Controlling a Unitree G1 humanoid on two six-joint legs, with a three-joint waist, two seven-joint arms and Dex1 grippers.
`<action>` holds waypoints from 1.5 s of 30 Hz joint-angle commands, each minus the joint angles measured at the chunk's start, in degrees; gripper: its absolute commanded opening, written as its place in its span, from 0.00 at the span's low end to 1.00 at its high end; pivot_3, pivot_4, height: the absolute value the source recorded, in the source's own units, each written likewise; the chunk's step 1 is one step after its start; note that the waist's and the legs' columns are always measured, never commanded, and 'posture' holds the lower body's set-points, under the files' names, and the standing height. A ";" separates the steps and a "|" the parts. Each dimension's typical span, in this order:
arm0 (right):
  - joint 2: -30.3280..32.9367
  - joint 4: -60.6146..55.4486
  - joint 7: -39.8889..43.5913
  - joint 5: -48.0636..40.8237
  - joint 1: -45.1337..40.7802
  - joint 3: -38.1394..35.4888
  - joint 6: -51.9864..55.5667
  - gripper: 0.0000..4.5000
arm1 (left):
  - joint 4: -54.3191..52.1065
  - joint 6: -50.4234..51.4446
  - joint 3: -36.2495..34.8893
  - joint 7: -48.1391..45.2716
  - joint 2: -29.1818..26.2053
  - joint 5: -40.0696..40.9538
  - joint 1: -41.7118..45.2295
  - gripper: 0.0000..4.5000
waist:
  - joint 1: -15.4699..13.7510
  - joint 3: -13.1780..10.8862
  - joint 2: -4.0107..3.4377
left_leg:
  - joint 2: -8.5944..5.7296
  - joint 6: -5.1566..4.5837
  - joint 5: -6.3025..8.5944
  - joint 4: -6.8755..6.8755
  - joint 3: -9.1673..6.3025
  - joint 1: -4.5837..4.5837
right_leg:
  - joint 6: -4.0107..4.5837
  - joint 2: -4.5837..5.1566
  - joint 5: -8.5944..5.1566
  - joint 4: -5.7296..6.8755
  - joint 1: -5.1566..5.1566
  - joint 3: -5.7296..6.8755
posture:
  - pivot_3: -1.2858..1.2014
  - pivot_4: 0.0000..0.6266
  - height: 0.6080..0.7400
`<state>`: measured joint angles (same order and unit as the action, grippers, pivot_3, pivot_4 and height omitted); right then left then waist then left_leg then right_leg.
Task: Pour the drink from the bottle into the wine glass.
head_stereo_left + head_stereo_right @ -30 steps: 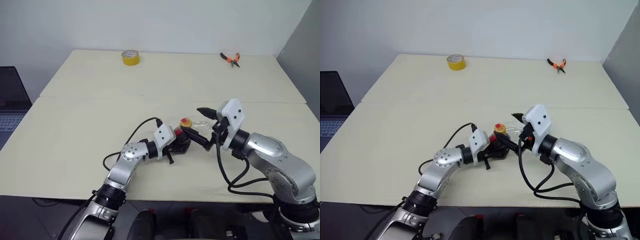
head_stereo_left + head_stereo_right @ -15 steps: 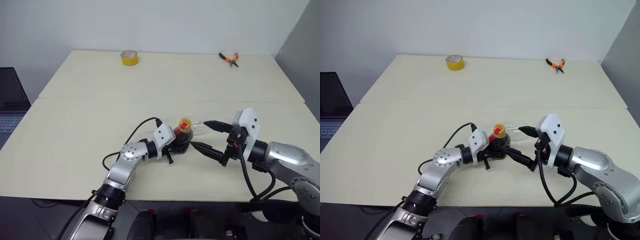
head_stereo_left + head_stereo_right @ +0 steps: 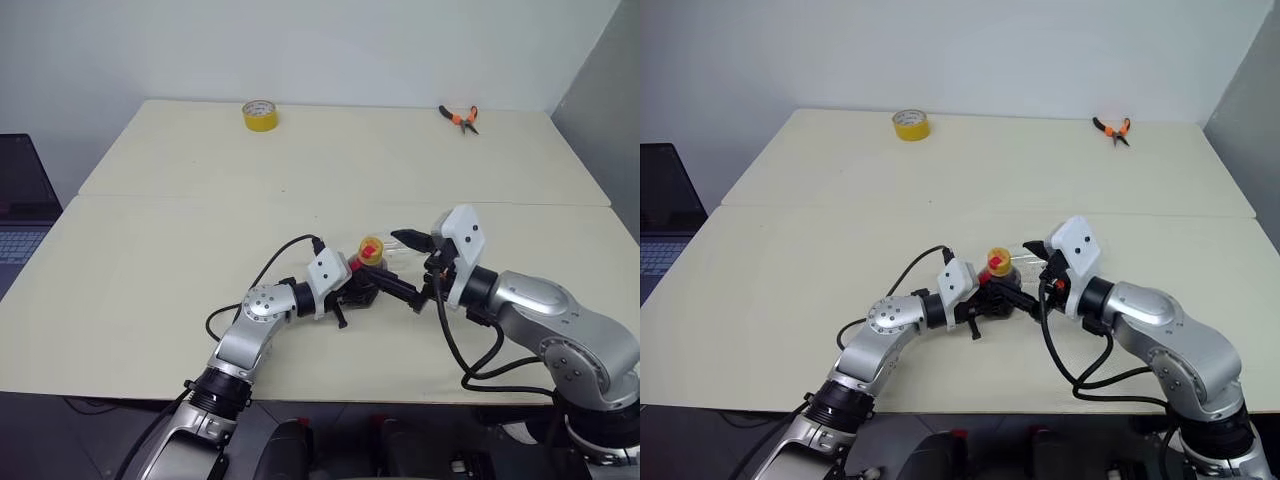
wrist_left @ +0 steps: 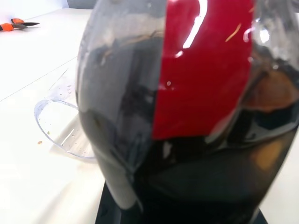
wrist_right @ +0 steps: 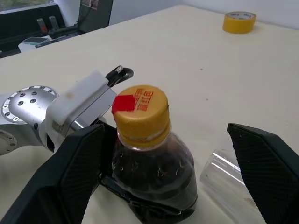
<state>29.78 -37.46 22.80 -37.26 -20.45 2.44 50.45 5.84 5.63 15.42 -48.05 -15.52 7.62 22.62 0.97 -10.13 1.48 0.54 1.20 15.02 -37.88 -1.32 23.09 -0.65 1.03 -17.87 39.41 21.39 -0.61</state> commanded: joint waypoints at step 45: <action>-3.55 -6.22 -3.37 -0.36 11.20 -13.57 -8.99 0.27 | -2.61 -0.07 -2.35 2.76 0.71 1.22 -0.94 0.14 | -0.38 0.00 -0.01 | 0.00 0.00 0.00 0.01 -0.01 0.03 | 0.00 0.01 0.00 -0.02 0.00 0.02 | 0.52 0.24 1.00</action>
<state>25.15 -41.10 18.85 -37.35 -11.64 -7.38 42.71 5.69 5.75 14.77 -46.44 -14.99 7.89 21.91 0.59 -10.13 1.47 0.54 1.20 15.02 -37.87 -1.33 23.12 -0.65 1.04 -17.87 39.35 21.38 -0.59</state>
